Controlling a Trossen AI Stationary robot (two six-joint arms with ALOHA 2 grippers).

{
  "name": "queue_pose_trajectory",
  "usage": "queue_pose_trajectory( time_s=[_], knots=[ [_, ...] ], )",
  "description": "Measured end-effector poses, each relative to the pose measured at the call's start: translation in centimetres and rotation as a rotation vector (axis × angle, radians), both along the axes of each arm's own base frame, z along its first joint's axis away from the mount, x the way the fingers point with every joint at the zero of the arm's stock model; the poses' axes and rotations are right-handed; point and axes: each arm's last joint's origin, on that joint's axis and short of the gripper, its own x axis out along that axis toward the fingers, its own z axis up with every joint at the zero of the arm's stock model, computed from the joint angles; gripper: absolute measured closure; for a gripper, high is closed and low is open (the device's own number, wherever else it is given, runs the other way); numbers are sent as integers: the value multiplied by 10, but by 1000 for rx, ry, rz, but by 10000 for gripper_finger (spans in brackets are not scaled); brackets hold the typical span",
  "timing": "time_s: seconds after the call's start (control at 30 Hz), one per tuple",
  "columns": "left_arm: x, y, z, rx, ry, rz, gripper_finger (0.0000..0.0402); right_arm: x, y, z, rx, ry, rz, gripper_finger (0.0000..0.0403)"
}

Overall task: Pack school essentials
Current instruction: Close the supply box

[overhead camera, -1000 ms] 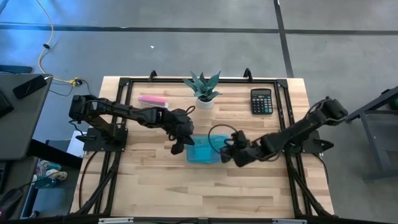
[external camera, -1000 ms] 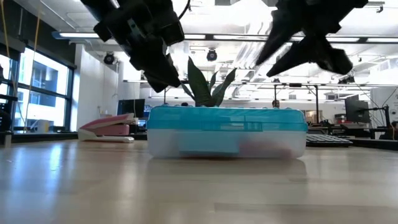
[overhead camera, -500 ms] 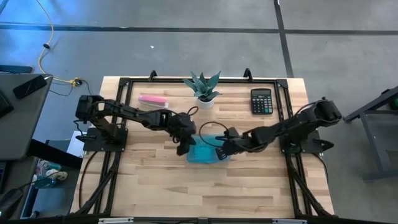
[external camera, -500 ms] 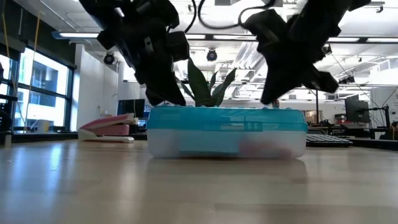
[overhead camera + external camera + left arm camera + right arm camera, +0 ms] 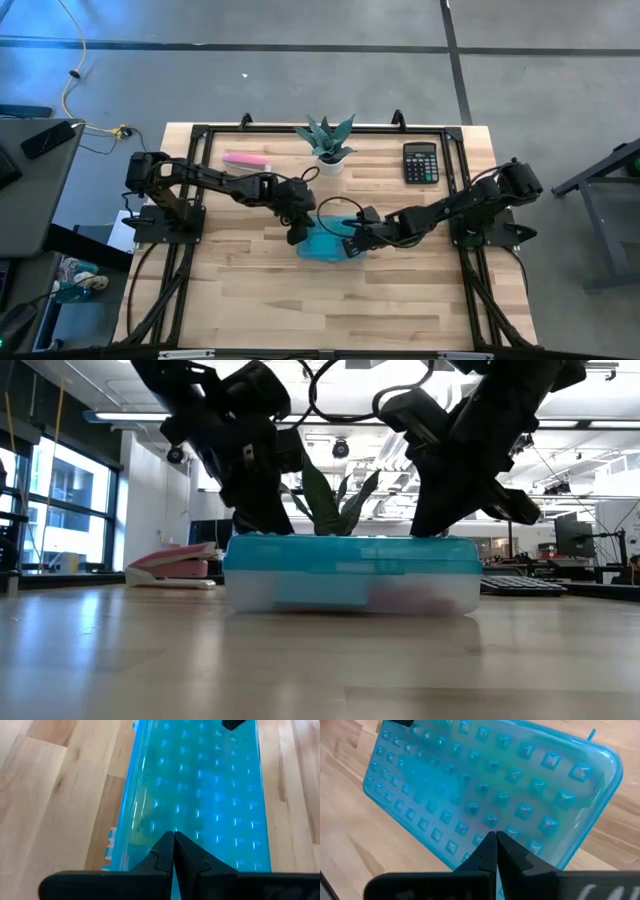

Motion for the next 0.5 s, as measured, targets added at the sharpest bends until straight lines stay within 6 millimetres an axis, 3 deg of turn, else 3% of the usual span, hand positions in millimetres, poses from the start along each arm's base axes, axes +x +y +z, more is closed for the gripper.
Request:
queue_pose_trajectory(
  time_s=[0.3,0.4,0.5],
  knots=[
    [-1,2,4,-35,-13,30,402,-3,-1,5,-33,-12,21,403],
    [-3,1,14,-53,-27,31,402,-8,-3,14,-67,-31,48,403],
    [-4,2,36,-38,-96,29,402,-12,-5,26,-96,-66,82,403]
  ],
)
